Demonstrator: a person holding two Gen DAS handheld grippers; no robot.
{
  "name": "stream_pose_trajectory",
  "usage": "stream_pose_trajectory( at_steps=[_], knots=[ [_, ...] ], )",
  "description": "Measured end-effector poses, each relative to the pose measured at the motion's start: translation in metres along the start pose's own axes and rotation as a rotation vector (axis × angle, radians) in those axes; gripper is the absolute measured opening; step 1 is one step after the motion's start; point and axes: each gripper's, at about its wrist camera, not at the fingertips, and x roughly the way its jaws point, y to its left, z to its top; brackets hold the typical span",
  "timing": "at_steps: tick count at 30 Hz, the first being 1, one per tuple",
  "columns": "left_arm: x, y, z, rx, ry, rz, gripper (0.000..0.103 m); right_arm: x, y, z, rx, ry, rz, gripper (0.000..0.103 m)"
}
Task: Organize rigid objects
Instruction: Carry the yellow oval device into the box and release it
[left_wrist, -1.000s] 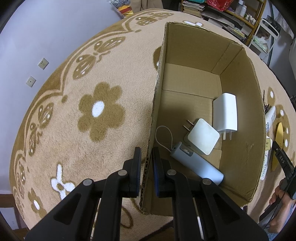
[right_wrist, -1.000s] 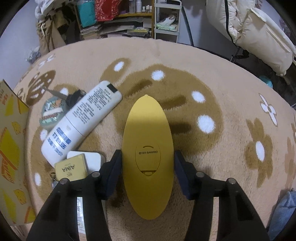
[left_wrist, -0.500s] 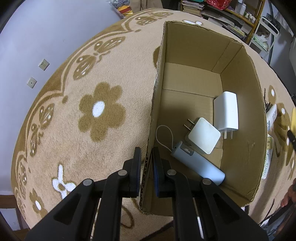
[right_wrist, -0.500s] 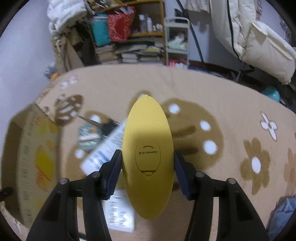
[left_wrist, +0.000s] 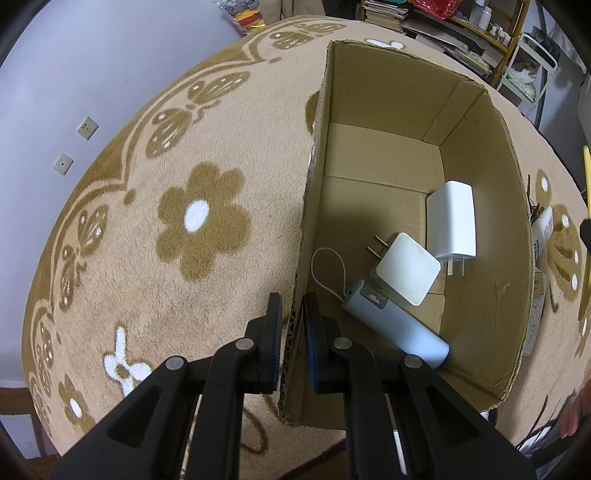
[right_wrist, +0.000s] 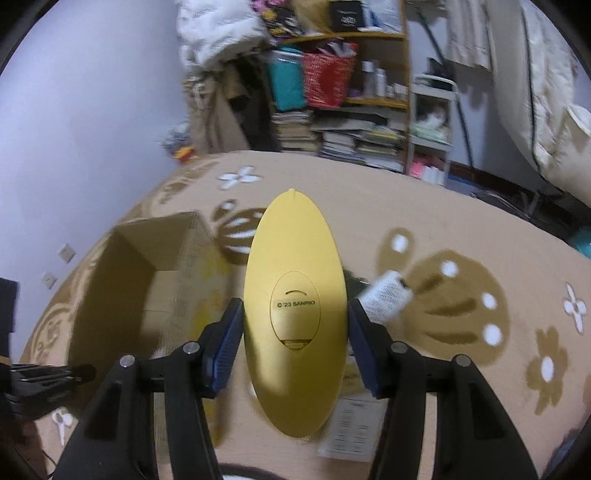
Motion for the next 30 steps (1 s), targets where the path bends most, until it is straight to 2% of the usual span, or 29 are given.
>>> stream_pose_trajectory(
  at_steps=[7, 15, 30],
  knots=[
    [0.000, 0.000, -0.001, -0.002, 0.005, -0.004, 0.010, 0.003, 0.037, -0.002, -0.060, 0.001, 0.075, 0.059],
    [0.001, 0.002, -0.001, -0.005, 0.009, -0.008, 0.010, 0.004, 0.067, -0.007, -0.064, 0.020, 0.214, 0.059],
    [0.002, 0.003, 0.000, -0.009, 0.011, -0.016, 0.011, 0.023, 0.092, -0.017, -0.108, 0.039, 0.275, 0.059]
  ],
)
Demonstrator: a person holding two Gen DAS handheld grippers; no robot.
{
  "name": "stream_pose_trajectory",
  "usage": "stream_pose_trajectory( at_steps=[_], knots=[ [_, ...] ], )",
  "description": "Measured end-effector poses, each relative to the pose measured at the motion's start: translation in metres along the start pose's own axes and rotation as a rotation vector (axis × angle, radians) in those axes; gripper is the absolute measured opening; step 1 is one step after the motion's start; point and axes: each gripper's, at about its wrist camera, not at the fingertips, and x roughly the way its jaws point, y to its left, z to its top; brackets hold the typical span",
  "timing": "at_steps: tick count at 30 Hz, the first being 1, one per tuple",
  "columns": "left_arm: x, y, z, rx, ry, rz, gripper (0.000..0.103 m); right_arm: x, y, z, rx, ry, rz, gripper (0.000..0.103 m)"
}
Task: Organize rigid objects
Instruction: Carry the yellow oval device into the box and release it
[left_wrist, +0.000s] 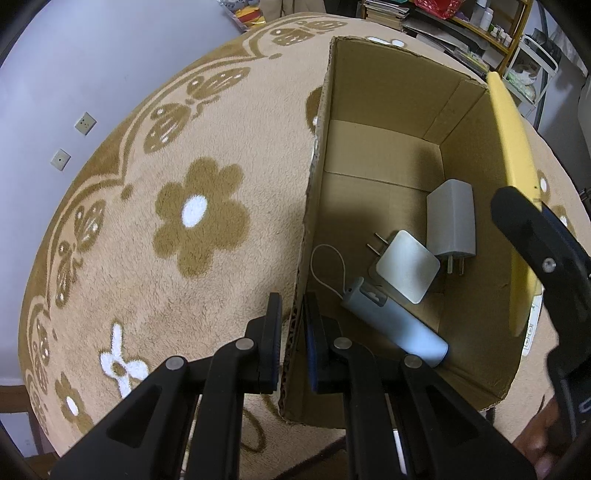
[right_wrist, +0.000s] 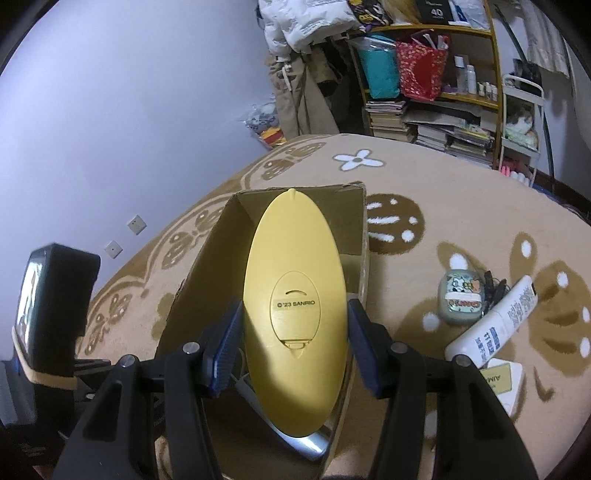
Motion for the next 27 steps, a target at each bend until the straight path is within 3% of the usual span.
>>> stream_pose_trajectory(
  at_steps=[15, 17, 25, 27],
  knots=[
    [0.000, 0.002, 0.000, -0.010, 0.004, -0.015, 0.011, 0.002, 0.009, -0.004, -0.024, 0.001, -0.007, 0.061],
    [0.000, 0.003, 0.000, -0.018, 0.005, -0.020, 0.010, -0.003, 0.008, -0.002, -0.019, -0.008, -0.011, 0.074],
    [0.000, 0.003, 0.000, -0.022, 0.005, -0.022, 0.010, -0.024, 0.003, 0.003, -0.046, -0.031, -0.125, 0.089],
    [0.000, 0.004, 0.000, -0.027, 0.006, -0.027, 0.010, -0.028, -0.003, 0.003, -0.022, -0.030, -0.140, 0.097]
  ],
)
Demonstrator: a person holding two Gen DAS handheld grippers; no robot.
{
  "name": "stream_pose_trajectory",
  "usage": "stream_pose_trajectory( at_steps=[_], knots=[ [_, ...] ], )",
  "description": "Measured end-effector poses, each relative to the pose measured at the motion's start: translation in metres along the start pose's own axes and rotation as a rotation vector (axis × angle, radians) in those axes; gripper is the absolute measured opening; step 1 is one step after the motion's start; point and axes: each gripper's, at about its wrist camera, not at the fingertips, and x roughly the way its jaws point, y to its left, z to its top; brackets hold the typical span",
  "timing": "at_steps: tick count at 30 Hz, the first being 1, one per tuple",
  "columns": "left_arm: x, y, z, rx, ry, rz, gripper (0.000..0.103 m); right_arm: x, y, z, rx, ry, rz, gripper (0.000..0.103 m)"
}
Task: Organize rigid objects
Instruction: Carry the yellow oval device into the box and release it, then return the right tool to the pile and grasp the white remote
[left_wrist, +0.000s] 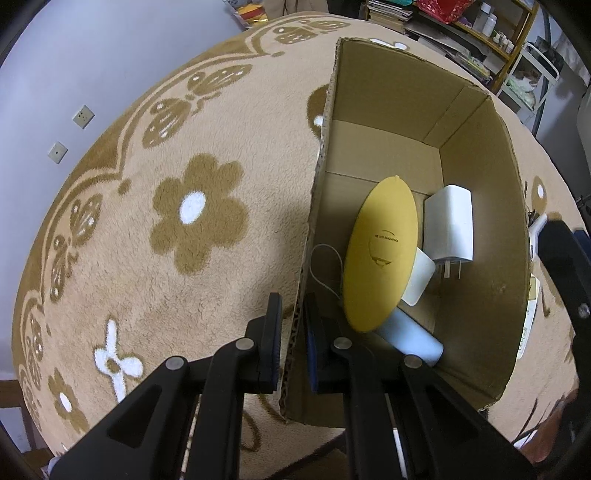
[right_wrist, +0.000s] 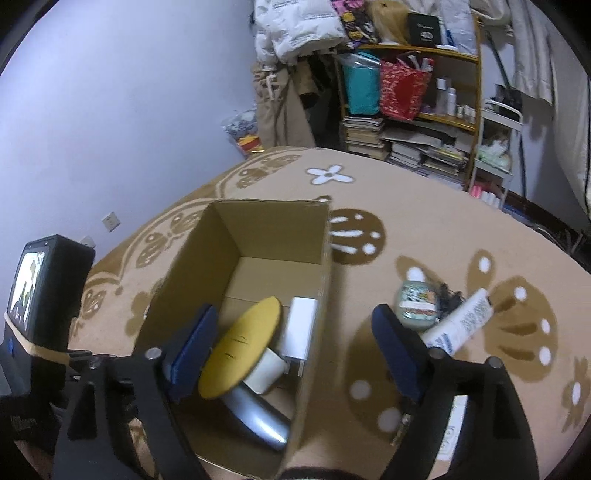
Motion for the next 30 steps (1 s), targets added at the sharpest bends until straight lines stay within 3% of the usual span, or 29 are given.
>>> stream_pose_trajectory(
  at_steps=[1, 14, 22, 30],
  knots=[
    [0.000, 0.000, 0.000, 0.000, 0.000, -0.001, 0.010, -0.002, -0.005, 0.000, 0.016, -0.002, -0.007, 0.103],
    [-0.001, -0.002, -0.001, 0.005, 0.000, 0.006, 0.010, -0.011, -0.074, -0.012, 0.164, -0.004, -0.168, 0.103],
    [-0.002, -0.003, -0.001, 0.008, -0.004, 0.010, 0.010, -0.001, -0.116, -0.039, 0.259, 0.122, -0.252, 0.103],
    [-0.002, -0.002, -0.001, 0.007, -0.004, 0.011, 0.011, 0.019, -0.128, -0.063, 0.262, 0.240, -0.291, 0.103]
  ],
)
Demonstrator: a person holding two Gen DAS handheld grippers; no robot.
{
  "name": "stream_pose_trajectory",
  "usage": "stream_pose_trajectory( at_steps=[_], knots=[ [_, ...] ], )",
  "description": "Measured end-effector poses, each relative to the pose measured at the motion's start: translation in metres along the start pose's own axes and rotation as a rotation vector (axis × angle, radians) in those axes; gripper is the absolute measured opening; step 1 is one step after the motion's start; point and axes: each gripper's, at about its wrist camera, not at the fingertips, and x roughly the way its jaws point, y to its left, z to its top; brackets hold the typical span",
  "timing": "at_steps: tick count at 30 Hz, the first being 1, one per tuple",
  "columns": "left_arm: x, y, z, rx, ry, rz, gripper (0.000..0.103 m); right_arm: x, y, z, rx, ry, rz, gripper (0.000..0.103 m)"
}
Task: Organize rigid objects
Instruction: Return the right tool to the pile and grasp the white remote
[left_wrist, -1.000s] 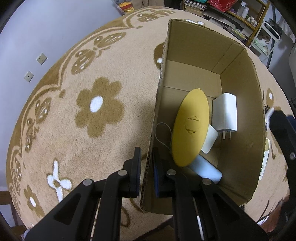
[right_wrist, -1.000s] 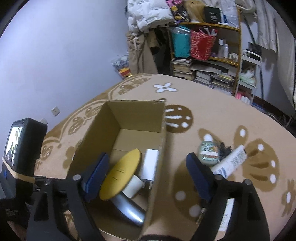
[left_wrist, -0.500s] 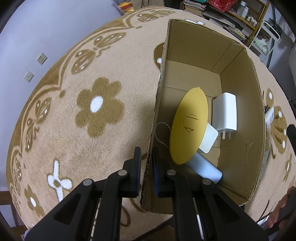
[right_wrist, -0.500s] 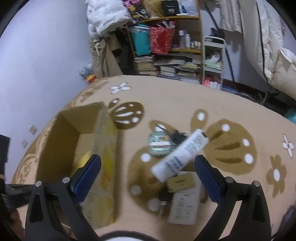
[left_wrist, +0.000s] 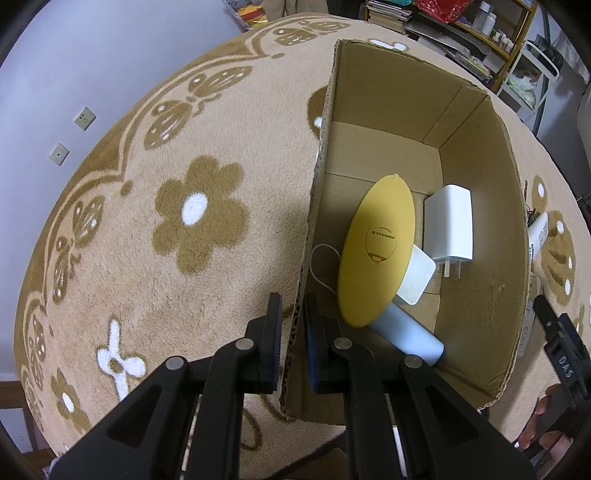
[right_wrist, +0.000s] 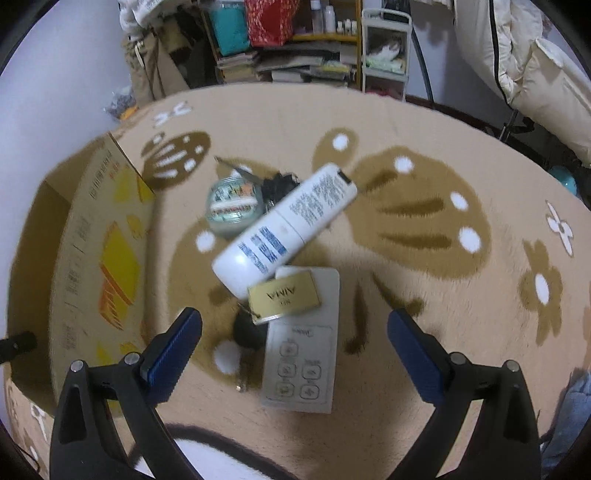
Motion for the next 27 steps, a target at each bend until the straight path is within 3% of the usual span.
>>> stream_pose_trajectory(
  at_steps=[13, 16, 21, 25, 27],
  knots=[
    [0.000, 0.001, 0.000, -0.003, 0.002, -0.003, 0.011, 0.030, -0.014, -0.013, 0.049, 0.131, -0.050, 0.100],
    [0.000, 0.000, 0.000, 0.001, 0.001, 0.002, 0.011, 0.036, -0.012, -0.017, 0.023, 0.162, -0.097, 0.090],
    [0.000, 0.000, 0.000, -0.001, 0.002, -0.002, 0.011, 0.039, -0.010, -0.021, 0.023, 0.160, -0.118, 0.088],
    [0.000, 0.000, 0.000, 0.003, 0.001, 0.003, 0.011, 0.037, -0.004, -0.022, -0.009, 0.150, -0.152, 0.070],
    [-0.001, 0.000, 0.000, 0.005, 0.001, 0.004, 0.011, 0.035, -0.008, -0.021, 0.035, 0.145, -0.148, 0.062]
  ],
)
